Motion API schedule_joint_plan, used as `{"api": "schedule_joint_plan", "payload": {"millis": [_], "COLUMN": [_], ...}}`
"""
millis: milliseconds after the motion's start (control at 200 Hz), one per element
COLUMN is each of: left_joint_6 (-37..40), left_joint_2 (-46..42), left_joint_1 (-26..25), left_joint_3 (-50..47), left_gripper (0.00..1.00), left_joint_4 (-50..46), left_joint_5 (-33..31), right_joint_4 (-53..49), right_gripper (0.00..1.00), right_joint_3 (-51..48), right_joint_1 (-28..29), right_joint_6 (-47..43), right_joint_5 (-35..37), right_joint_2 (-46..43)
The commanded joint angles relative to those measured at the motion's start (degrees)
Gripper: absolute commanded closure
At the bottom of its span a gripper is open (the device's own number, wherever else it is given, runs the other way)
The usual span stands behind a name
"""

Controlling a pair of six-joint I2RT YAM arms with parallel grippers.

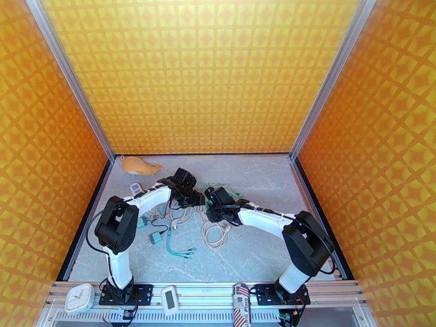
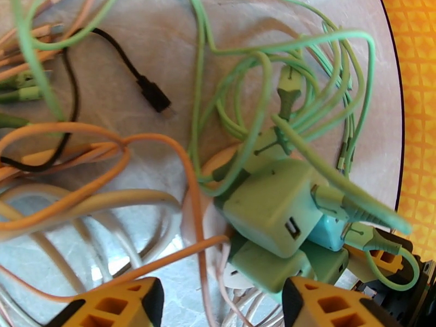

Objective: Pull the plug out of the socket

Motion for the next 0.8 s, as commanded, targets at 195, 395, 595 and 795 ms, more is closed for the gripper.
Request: {"api": "schedule_joint_plan", "payload": {"millis": [195, 395, 595, 795], "left_joint_6": [1.73, 0.17, -1.07, -0.85], "left_joint_2": [1.83, 4.96, 7.3, 7.77], "left_joint_1": [-0.7, -0.66, -0.67, -0.64], "left_joint_3": [0.07, -0.74, -0.4, -0.04], "left_gripper": [0.4, 0.47, 0.47, 0.47], "left_joint_4": [0.21, -2.45, -4.25, -6.0], "left_joint_5": [2.87, -0.83, -2.66, -4.22], "right_joint_4": [0.89, 0.29, 0.45, 1.73], "right_gripper": [0.62, 0.62, 0.64, 0.65], "right_joint_3": [-0.72, -0.46, -0.97, -1.26], "right_joint_1": [-0.33, -0.33, -0.97, -3.64], "right_joint_6": [0.32, 1.27, 3.18, 5.96], "right_joint_5": [-1.09, -0.05, -0.42, -4.63], "right_joint_2": [-1.81, -2.01, -3.21, -5.28]}}
